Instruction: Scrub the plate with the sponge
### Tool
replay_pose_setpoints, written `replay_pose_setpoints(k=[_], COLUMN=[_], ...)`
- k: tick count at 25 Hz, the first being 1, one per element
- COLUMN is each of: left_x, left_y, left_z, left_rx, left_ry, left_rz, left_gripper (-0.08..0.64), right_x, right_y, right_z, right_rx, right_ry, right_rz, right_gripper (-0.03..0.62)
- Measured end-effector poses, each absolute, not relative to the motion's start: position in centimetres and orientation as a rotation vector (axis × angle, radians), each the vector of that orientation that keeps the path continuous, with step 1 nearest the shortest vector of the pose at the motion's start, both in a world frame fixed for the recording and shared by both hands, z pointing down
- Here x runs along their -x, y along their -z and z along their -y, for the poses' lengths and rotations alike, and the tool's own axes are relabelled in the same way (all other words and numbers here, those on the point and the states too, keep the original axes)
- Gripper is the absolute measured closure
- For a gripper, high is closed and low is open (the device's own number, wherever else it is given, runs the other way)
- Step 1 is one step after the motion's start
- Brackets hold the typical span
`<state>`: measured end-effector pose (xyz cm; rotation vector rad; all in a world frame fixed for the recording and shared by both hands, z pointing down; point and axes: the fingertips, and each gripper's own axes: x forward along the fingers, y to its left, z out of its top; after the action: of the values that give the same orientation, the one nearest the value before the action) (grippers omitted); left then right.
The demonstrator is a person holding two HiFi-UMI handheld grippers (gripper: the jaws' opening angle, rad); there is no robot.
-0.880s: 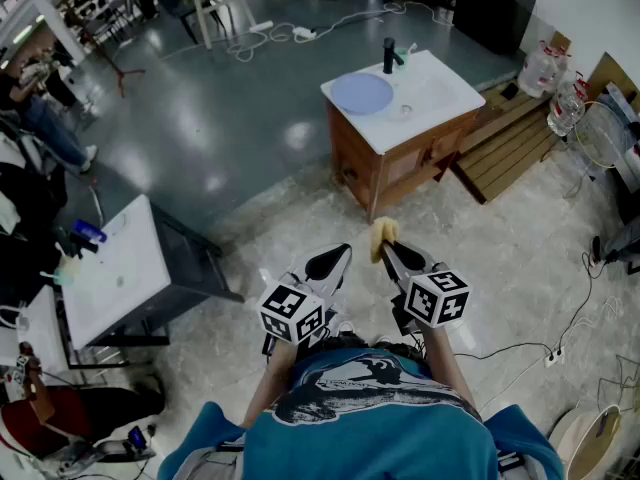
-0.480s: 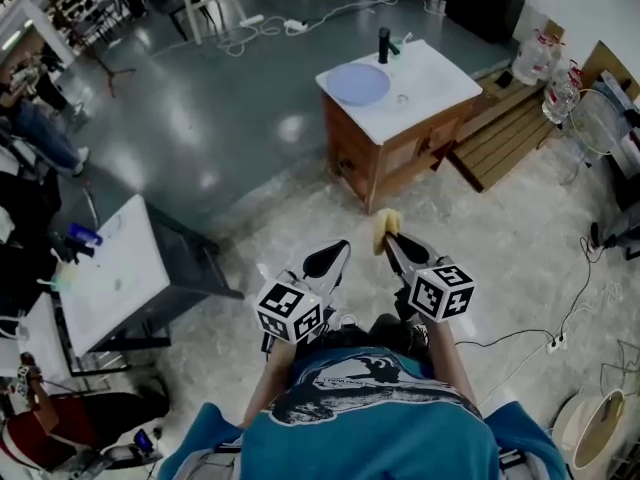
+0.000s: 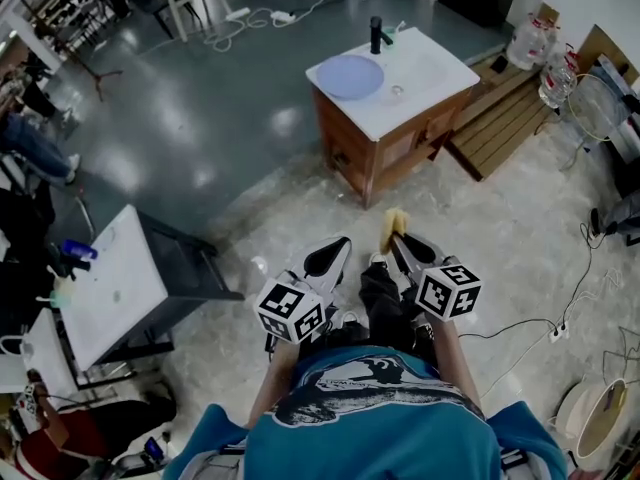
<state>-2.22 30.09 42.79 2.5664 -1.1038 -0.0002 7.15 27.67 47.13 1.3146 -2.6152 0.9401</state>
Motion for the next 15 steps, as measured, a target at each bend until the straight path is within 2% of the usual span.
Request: replay_pose_setpoints(k=[9,15], left_x=[1.9,0.9], left_y=[-44.4,-42.5], left_z=[-20.9,-11.9], left_rx=[-2.505,-2.503], left_ry=[-0.035,-0.03], left_rz=[1.197,1.29], left_gripper=[0.546,0.546], right_x=[-7.5,-8.2], right_y=[-48.4,-47.6], right_z=[-17.2,-8.2], right_rx=[-1.206,-1.117], right_ry=[-0.966,-0.948], right_rz=[2.65,2.682], right_gripper=[0.563,0.563])
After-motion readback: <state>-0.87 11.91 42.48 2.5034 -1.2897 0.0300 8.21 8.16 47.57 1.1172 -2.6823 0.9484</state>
